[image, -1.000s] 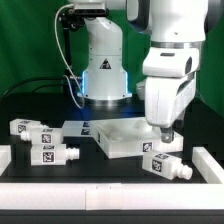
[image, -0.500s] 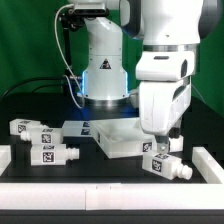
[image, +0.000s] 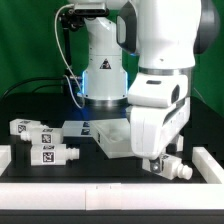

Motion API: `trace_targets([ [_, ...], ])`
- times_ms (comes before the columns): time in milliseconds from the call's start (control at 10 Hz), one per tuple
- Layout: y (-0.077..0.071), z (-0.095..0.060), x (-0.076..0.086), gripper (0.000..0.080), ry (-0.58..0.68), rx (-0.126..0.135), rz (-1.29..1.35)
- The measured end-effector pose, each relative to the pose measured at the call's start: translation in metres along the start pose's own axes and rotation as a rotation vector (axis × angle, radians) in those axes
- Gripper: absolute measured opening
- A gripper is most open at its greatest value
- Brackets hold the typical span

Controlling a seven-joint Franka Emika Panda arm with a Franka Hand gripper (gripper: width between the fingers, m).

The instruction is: Assemble one leg

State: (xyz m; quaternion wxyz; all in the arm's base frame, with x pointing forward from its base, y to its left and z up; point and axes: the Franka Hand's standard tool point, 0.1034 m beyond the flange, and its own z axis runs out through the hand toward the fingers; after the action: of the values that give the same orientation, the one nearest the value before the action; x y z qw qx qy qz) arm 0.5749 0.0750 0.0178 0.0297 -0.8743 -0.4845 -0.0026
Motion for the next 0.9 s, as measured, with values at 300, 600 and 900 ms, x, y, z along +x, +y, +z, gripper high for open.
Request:
trace_targets([
  [300, -0.0002, 0.0067, 0.0049, 0.0649, 0.03, -0.026, 0.004],
  [600, -0.0003, 0.0068, 0.005, 0.0375, 0.029, -0.026, 0.003],
  [900, 0.0026, 0.0062, 0.0012, 0.0284, 0.027, -0.03, -0.032],
])
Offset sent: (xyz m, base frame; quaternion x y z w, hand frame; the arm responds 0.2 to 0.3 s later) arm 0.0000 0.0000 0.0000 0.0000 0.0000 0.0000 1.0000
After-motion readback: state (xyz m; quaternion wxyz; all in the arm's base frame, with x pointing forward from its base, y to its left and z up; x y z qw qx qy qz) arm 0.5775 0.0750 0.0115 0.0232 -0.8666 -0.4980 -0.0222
